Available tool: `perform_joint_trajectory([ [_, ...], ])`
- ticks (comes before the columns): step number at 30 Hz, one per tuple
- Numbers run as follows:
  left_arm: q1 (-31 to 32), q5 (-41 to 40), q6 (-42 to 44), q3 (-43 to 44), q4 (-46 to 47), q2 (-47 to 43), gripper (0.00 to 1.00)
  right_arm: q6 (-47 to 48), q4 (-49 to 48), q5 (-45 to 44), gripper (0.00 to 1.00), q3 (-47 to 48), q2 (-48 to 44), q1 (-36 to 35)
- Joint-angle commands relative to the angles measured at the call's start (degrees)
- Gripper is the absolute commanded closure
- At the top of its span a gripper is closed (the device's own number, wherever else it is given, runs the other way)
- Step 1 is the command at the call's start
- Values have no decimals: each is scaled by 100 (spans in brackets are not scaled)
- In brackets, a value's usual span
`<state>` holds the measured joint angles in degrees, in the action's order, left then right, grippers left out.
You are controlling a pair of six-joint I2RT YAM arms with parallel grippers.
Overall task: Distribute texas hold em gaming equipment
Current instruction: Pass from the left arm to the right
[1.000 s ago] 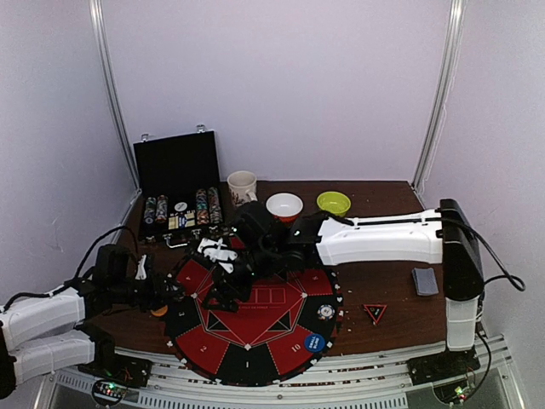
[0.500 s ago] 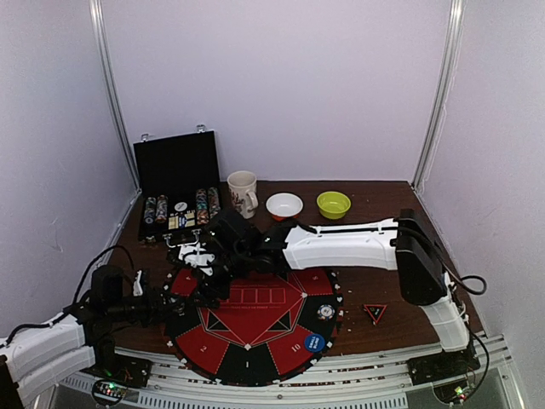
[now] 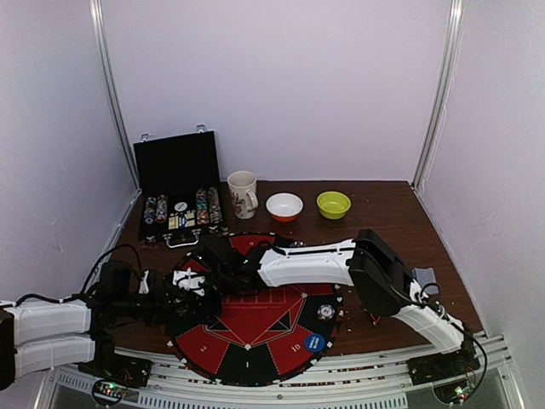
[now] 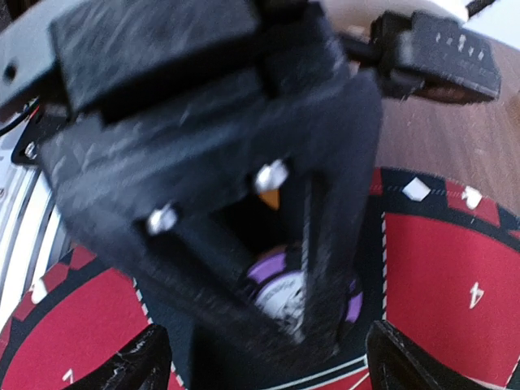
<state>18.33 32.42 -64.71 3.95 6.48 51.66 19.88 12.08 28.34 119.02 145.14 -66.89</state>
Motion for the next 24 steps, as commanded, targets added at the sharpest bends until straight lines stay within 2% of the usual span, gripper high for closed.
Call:
perform_joint_trajectory([
  [1,-5,-76,39,-163,89,-20,100,-43,-116,57,20,405,270,-25],
  [7,-11,-91,-6,-153,146,-25,100,-26,4,85,29,847,624,-50],
  [18,-5,-80,9,-170,291,156,100,97,-60,-52,55,939,752,-103],
  [24,-6,-163,97,-192,157,208,100,300,-92,4,61,947,798,-173],
])
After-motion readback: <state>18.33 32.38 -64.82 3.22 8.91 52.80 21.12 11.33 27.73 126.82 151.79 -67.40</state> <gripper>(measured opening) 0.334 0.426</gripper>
